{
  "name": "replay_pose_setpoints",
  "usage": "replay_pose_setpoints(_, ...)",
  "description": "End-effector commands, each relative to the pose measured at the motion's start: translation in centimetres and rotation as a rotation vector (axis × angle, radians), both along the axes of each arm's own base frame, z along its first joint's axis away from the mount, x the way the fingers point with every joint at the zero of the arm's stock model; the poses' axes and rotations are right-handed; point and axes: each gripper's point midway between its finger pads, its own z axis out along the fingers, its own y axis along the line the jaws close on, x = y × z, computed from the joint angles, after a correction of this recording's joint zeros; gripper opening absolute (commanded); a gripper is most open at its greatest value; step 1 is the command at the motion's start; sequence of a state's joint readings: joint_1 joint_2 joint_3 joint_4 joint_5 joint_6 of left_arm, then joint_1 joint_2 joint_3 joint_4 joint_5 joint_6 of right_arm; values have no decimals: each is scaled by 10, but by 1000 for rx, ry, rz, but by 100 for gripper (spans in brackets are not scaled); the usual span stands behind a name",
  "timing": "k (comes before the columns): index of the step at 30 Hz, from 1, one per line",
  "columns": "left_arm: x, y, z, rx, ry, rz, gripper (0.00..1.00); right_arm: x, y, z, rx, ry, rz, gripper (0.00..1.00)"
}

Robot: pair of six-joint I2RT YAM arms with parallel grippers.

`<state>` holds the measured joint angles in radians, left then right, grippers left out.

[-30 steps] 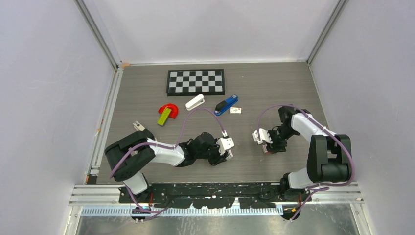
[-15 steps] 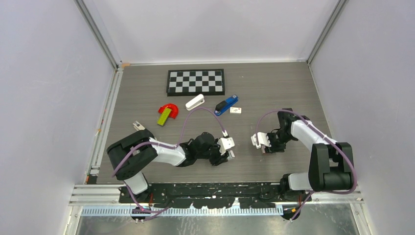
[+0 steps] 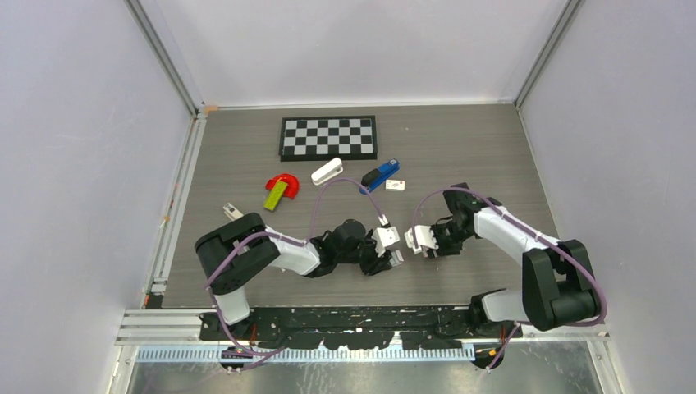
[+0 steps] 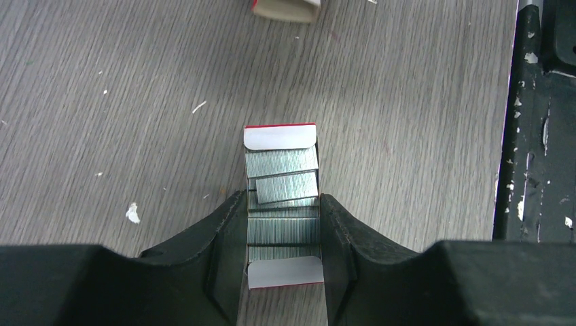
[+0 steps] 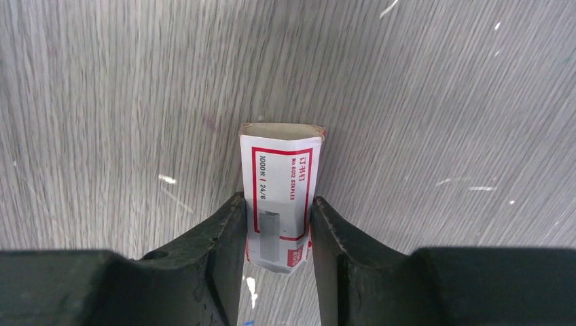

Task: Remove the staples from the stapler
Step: Close the staple box at the center of the board.

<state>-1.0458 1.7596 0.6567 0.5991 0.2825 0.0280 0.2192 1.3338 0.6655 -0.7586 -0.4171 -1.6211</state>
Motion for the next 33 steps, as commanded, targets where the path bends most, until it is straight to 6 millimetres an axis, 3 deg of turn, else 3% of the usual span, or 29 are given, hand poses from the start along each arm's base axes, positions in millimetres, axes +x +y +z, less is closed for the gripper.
replay_pose_setpoints(1,4,-15,10,-62,-5,-6,27,-1,22,1,51,7,-41,41)
replay_pose_setpoints(12,10,-21,4,-64,-40,35,26,-8,44,-4,72,63,-62,42)
replay_pose_setpoints(33,14,-26,-12,-58,-53,55,26,-16,54,-3,114,106,-88,52)
